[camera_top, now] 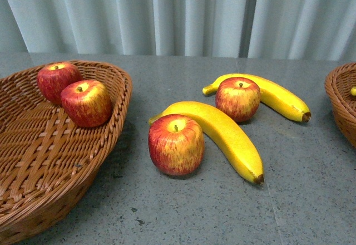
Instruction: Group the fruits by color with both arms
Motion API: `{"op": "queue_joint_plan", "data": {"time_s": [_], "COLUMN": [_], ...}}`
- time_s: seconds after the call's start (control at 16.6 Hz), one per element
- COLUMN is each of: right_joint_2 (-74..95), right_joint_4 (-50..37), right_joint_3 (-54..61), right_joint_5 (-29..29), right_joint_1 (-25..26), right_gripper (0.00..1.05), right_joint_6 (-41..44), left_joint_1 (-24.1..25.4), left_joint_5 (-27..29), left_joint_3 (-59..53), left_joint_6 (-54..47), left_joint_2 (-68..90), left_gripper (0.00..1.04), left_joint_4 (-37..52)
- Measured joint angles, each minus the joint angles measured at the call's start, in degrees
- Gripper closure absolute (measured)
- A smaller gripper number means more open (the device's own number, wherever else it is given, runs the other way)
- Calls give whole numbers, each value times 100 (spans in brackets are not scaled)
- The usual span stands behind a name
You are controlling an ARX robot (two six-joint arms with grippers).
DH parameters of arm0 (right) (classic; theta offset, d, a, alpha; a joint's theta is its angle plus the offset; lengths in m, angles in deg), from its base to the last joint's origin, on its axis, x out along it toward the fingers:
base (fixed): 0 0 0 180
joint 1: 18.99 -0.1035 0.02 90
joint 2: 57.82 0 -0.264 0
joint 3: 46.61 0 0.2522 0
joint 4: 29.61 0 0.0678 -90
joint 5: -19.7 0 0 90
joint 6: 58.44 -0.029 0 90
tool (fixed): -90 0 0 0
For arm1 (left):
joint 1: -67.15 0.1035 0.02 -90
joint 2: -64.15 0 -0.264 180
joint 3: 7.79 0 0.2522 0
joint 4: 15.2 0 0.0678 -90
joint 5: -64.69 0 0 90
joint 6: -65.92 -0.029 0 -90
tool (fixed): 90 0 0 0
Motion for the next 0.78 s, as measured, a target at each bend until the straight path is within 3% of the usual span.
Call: {"op": "queue_joint_plan", "data": {"time_s": [0.78], "right_joint_2": [0], "right_joint_4": [0], "right_joint_3": [0], "right_joint_5": [0], "right_joint_1": [0], "right_gripper": [7], "right_joint_6": [0], "left_joint_1": [0], "left_joint_5": [0], "left_joint_3": [0], "left_joint_6": [0], "left_joint_2": [0], "left_gripper": [7], "left_joint_4": [0]}}
